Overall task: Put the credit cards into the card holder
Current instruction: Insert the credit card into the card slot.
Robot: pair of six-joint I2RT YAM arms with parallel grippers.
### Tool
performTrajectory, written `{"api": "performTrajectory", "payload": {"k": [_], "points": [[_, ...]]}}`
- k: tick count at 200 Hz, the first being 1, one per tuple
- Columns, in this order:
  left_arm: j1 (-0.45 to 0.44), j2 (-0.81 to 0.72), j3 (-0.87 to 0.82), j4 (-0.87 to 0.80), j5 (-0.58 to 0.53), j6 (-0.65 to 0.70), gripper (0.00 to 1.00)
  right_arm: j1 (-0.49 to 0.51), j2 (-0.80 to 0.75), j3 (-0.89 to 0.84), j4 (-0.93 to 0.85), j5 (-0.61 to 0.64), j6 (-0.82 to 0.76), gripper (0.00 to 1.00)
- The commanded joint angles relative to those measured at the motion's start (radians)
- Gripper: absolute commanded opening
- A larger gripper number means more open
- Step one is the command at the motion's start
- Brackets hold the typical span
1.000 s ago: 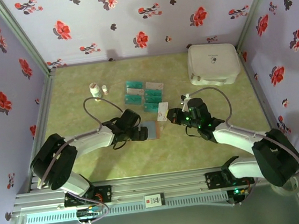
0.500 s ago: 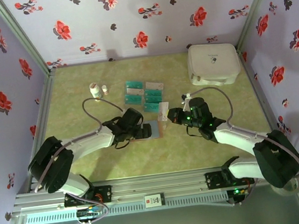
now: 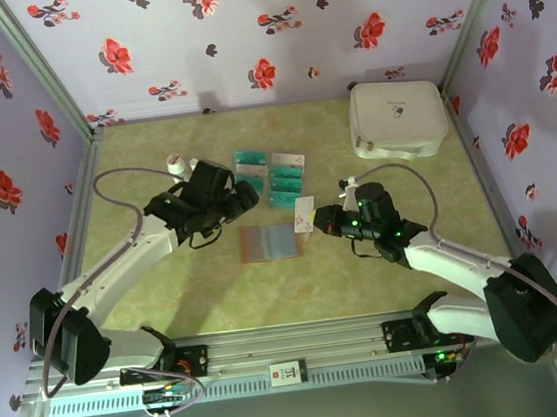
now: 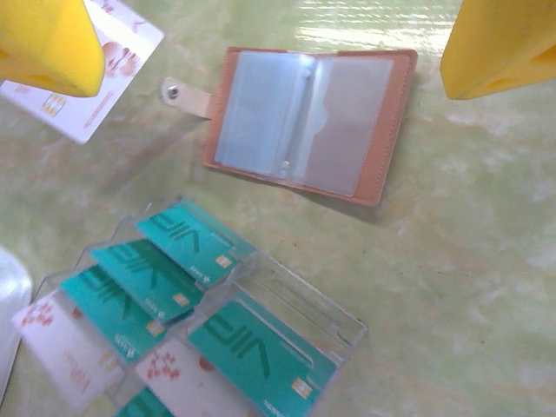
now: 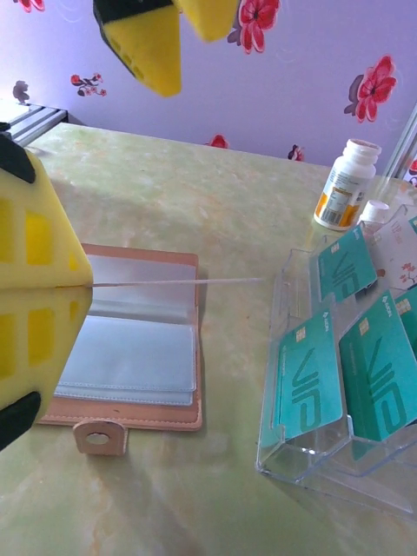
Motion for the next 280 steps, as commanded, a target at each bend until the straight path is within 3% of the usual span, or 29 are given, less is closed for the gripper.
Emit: {"api": "performTrajectory", "payload": {"k": [1, 45, 72, 129, 170, 184, 205, 235, 280], "points": [[0.024, -0.008, 0.122, -0.173, 0.03, -0.17, 1.0, -0.003, -0.063, -0.005, -0.052, 0.0, 0.009, 0.0], [0.035, 0.096, 0.482, -0.438, 0.021, -0.264, 1.0, -0.002, -0.111, -0.012, -0.121, 0.026, 0.03, 0.0], [0.044, 0.144, 0.6, -0.478, 0.044, -0.272, 1.0, 0.0, -0.095, -0.001, -0.15, 0.026, 0.024, 0.0], [0.065, 0.157, 0.542, -0.356, 0.144, -0.3, 1.0, 0.0, -0.033, 0.013, -0.128, 0.023, 0.012, 0.0], [0.076, 0.136, 0.55, -0.337, 0.109, -0.304, 1.0, 0.0, -0.023, 0.008, -0.11, 0.016, 0.01, 0.0], [0.067, 0.132, 0.564, -0.36, 0.052, -0.28, 1.0, 0.0, -0.021, 0.005, -0.101, 0.018, 0.008, 0.0], [0.062, 0.125, 0.488, -0.345, 0.029, -0.242, 1.0, 0.0, -0.005, 0.002, -0.071, 0.008, 0.01, 0.0], [0.083, 0.079, 0.237, -0.244, 0.025, -0.157, 1.0, 0.002, 0.014, 0.011, -0.016, -0.004, 0.007, 0.0], [0.093, 0.013, -0.047, -0.041, 0.03, 0.1, 1.0, 0.044, 0.031, 0.022, 0.025, 0.04, -0.007, 0.0]]}}
